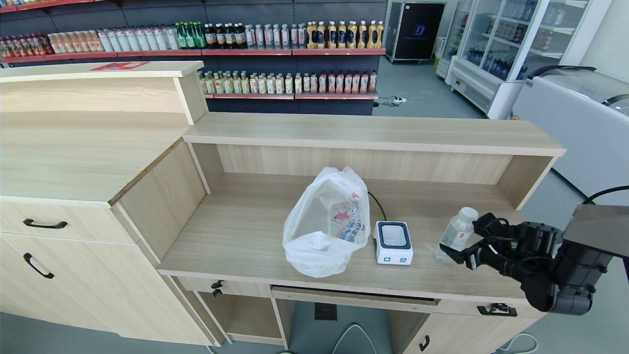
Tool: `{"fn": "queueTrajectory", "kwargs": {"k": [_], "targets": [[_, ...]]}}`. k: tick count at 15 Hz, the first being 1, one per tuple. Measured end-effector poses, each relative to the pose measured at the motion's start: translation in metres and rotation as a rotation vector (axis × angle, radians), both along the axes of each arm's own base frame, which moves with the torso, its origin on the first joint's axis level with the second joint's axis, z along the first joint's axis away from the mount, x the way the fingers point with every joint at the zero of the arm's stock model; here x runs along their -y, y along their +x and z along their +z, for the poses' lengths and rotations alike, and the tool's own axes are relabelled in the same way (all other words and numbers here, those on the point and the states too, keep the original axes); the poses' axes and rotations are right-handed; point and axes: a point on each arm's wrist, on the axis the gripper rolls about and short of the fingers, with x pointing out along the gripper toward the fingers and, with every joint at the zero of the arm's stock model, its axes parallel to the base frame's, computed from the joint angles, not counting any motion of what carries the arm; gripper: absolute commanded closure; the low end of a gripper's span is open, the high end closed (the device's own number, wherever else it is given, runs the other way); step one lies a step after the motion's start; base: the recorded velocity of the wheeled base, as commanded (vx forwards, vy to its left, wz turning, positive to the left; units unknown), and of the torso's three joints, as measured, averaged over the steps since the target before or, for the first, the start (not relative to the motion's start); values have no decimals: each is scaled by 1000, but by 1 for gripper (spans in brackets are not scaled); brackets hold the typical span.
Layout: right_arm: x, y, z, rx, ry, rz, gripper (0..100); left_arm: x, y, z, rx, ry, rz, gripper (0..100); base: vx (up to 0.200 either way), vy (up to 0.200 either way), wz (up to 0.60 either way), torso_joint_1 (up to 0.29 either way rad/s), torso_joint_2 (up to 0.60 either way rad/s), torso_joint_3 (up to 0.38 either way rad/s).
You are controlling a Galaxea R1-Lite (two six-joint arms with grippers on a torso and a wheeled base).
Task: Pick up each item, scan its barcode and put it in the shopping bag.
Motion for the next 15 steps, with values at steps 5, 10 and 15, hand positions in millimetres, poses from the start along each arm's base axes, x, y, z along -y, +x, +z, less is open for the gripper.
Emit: {"fn": "queueTrajectory", "kwargs": {"k": [5,10,15], "targets": [[-9,15,-13,10,0,32,0,0,0,0,0,0,0,0,0,0,0,0,0,0],[-12,22,-19,17,3,53,0,0,0,0,0,0,0,0,0,0,0,0,0,0],[-12,26,-22,16,5,54,0,0,0,0,0,0,-1,0,0,0,0,0,0,0]]}}
